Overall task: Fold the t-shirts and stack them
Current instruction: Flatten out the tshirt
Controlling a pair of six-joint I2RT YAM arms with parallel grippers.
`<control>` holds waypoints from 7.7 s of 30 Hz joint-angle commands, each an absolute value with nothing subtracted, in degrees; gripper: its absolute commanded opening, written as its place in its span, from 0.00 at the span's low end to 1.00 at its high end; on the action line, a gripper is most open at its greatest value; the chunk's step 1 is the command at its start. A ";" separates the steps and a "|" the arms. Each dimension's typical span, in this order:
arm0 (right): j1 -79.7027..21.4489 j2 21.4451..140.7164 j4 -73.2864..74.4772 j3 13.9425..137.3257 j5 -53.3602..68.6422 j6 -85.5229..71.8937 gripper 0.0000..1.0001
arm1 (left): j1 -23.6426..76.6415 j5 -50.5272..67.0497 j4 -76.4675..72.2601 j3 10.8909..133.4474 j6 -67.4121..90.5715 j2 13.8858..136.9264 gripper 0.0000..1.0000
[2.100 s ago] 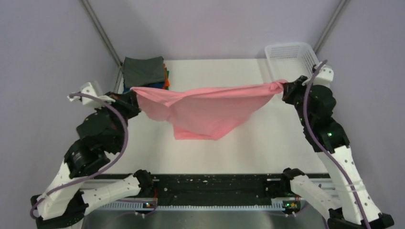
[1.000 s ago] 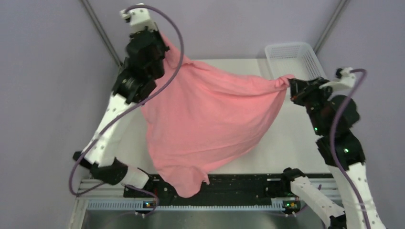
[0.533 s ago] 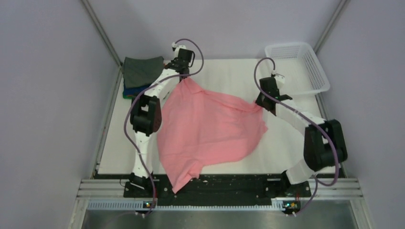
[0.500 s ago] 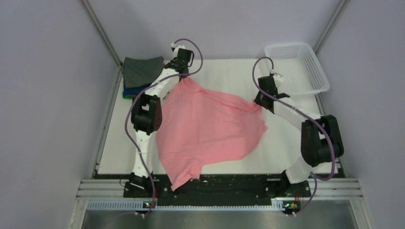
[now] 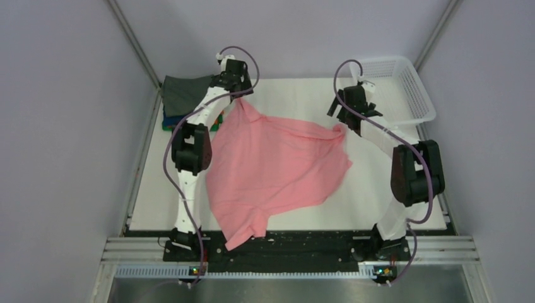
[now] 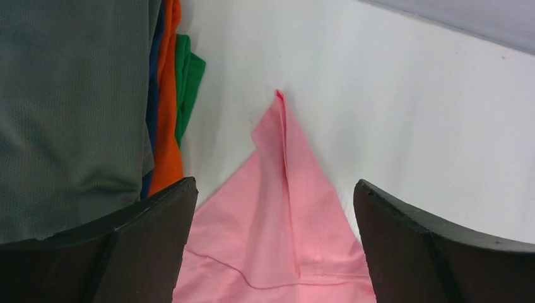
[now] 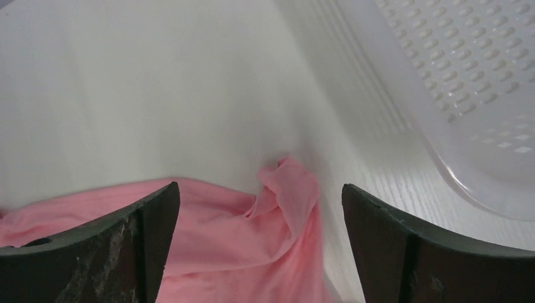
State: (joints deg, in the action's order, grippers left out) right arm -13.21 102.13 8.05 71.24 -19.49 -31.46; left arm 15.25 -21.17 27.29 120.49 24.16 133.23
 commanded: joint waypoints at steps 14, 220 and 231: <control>-8.10 65.58 19.23 37.15 -12.59 -36.27 0.67 | 26.74 -7.66 25.58 66.75 39.50 90.50 0.99; -8.14 41.71 48.97 83.80 -12.84 -27.90 0.00 | 40.44 -10.58 37.22 94.10 19.47 43.10 0.00; -8.15 39.38 56.95 102.77 -5.69 -25.39 0.00 | 40.36 7.61 43.61 122.88 14.40 51.27 0.00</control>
